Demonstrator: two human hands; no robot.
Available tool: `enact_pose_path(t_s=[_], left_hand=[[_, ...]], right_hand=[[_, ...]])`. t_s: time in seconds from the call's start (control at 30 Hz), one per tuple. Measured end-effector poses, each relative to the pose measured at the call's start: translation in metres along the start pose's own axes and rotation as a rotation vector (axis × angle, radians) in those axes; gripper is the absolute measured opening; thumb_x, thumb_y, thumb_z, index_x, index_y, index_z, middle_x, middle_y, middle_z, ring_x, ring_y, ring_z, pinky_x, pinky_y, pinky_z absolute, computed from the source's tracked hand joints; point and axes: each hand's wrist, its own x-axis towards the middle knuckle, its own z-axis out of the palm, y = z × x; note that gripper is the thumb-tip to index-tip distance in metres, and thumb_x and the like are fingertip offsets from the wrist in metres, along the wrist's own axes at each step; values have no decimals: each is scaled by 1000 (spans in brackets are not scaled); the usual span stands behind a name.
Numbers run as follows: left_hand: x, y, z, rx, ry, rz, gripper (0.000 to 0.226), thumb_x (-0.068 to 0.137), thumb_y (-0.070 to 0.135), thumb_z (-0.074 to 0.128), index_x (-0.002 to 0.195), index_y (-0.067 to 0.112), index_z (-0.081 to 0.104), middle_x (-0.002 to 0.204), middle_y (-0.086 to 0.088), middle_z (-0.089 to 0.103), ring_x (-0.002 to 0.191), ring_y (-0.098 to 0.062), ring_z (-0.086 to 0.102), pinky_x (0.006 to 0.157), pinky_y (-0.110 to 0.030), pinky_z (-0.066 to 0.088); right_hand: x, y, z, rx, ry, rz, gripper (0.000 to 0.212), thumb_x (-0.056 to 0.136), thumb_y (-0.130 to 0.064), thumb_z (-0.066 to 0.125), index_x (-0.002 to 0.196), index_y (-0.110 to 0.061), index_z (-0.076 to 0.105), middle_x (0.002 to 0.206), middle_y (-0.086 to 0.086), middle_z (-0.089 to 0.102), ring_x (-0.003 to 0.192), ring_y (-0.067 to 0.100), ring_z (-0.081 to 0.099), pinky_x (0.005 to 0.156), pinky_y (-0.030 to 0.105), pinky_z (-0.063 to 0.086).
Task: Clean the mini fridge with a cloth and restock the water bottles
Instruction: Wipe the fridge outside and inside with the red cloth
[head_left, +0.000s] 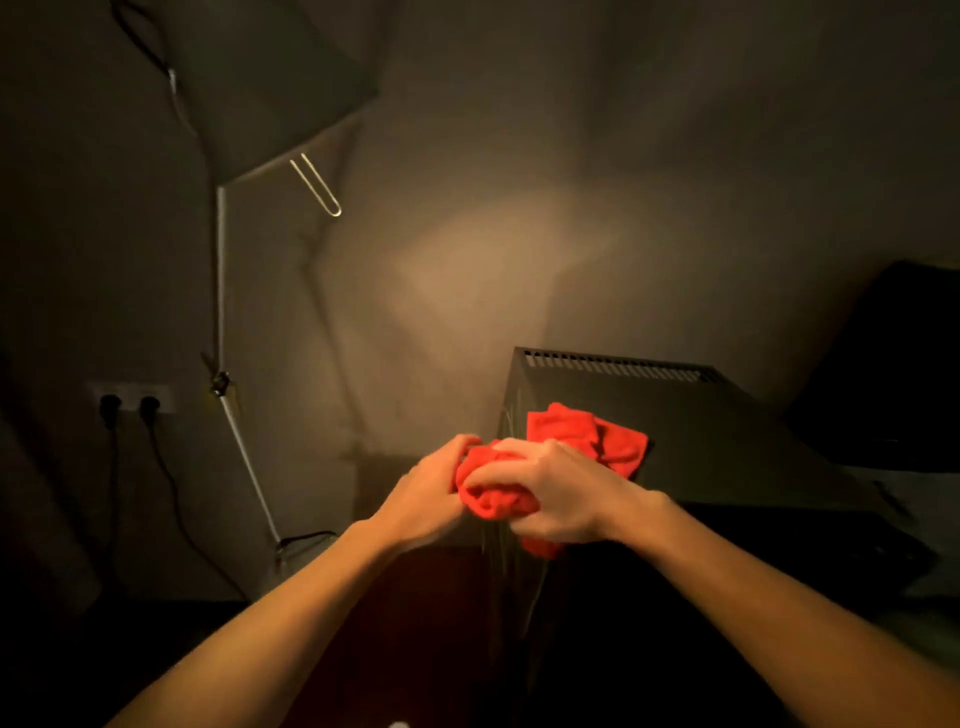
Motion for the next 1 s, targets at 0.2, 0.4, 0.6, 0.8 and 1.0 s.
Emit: enact_pose_path(t_s=[0.2, 0.4, 0.6, 0.8, 1.0], left_hand=[[-46, -33, 3, -290, -74, -19, 41, 69, 41, 66, 109, 51, 63, 108, 18, 66, 104, -5, 61, 96, -33, 48], [-64, -63, -1, -698, 2, -212, 34, 65, 39, 65, 92, 21, 74, 101, 0, 71, 95, -11, 62, 88, -34, 49], [-67, -79, -11, -1078, 79, -414, 52, 56, 25, 71, 105, 11, 60, 90, -11, 63, 81, -16, 63, 75, -36, 57], [-66, -87, -5, -943, 300, -521, 62, 55, 10, 59, 116, 22, 55, 104, -6, 64, 84, -18, 62, 76, -39, 55], [-77, -115, -1, -508, 211, -405, 33, 46, 42, 66, 68, 19, 62, 59, 12, 56, 57, -3, 48, 57, -24, 41]], right_hand=[[16, -30, 32, -120, -72, -69, 55, 73, -27, 66, 126, -36, 56, 125, -1, 54, 100, 22, 61, 77, 34, 49], [34, -36, 53, 122, 88, -68, 59, 74, -16, 69, 130, -28, 55, 131, 2, 52, 120, 16, 53, 95, 33, 47], [69, -28, 67, 243, 163, -40, 71, 66, -10, 65, 135, -19, 51, 128, 1, 53, 121, 14, 52, 102, 33, 42], [85, -15, 78, 140, 33, -96, 86, 73, -12, 64, 150, -24, 29, 131, 0, 52, 117, 22, 54, 100, 34, 43], [91, -8, 88, -214, -46, -151, 62, 72, -5, 64, 126, -28, 46, 126, -6, 51, 97, 22, 50, 83, 39, 48]])
